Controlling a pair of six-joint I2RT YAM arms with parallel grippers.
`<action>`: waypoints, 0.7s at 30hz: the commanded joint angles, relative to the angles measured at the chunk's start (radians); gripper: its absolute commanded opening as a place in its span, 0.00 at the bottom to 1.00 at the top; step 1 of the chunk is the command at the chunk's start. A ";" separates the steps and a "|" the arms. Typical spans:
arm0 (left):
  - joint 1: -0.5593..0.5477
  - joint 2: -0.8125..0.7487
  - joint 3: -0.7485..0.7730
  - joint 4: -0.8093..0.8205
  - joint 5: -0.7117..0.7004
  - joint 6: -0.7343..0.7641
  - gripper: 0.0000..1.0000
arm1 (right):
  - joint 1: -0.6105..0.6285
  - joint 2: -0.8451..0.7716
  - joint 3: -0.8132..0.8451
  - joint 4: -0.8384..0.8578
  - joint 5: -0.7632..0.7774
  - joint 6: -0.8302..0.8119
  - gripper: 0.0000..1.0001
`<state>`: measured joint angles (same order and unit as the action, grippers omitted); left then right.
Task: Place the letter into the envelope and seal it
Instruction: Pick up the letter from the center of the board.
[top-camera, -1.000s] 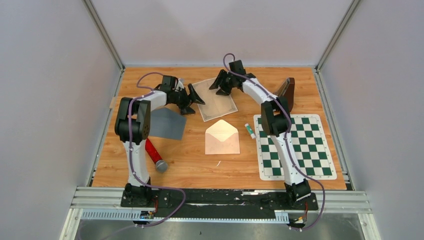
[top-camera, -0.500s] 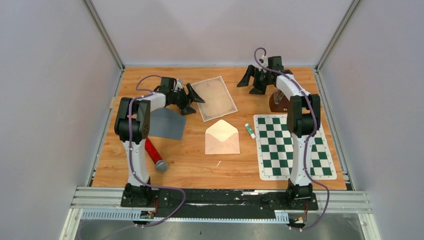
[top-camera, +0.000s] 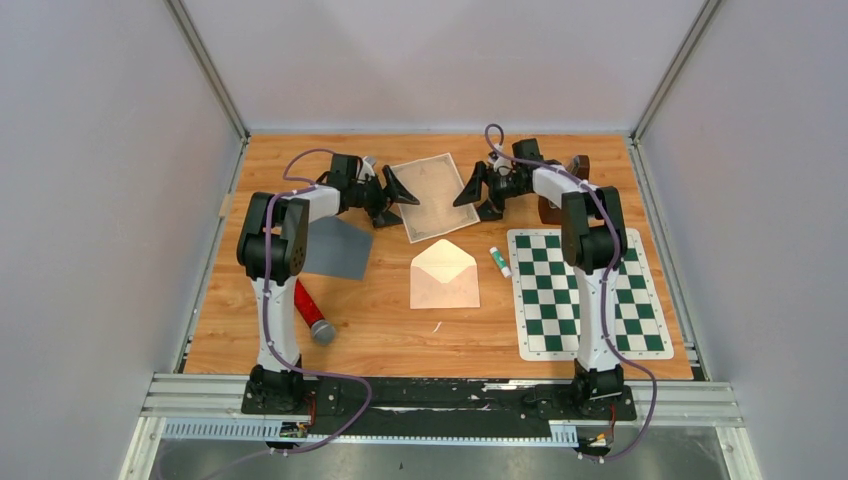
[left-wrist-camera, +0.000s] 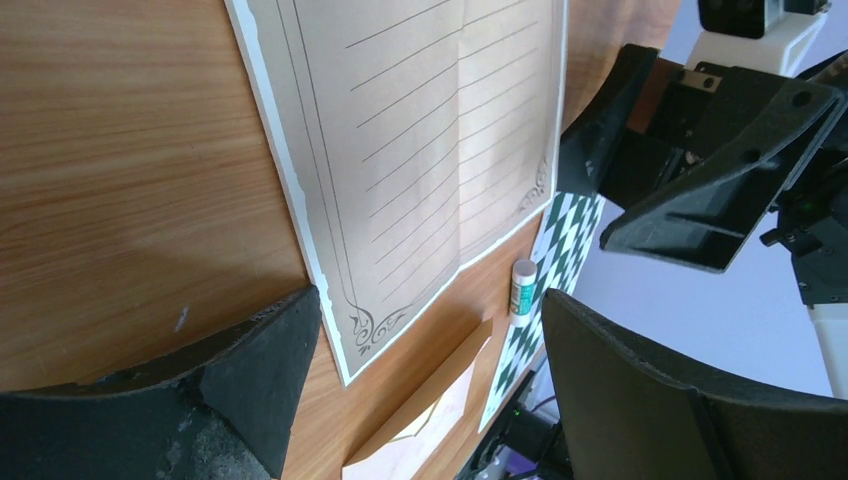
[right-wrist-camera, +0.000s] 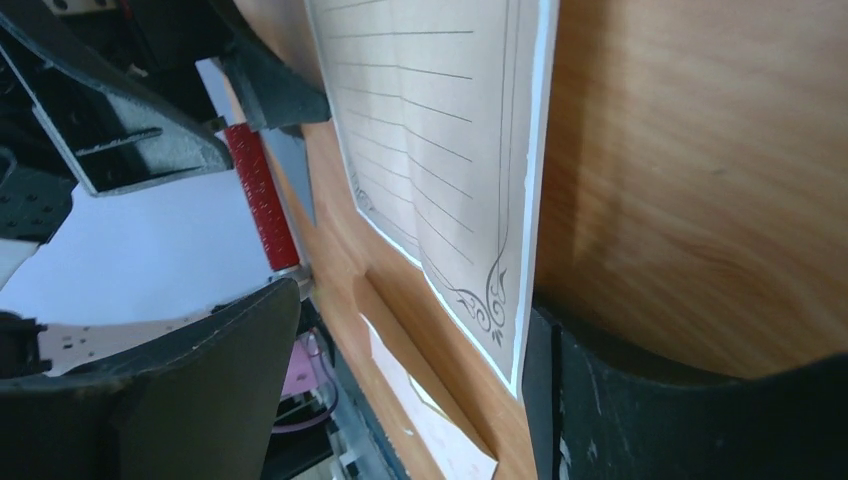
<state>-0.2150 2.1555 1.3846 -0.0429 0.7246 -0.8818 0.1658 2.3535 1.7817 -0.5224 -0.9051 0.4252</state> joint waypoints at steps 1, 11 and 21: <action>-0.009 0.047 -0.006 -0.055 -0.072 0.027 0.91 | 0.002 0.010 -0.022 0.075 -0.179 0.049 0.76; -0.007 0.039 -0.017 -0.080 -0.092 0.049 0.91 | -0.004 -0.011 -0.033 0.171 -0.273 0.108 0.28; 0.089 -0.074 0.067 -0.146 -0.070 0.206 0.91 | -0.007 -0.114 0.055 0.129 -0.233 -0.002 0.00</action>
<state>-0.1909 2.1460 1.4029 -0.1001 0.7166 -0.8227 0.1623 2.3528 1.7462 -0.4084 -1.1229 0.5060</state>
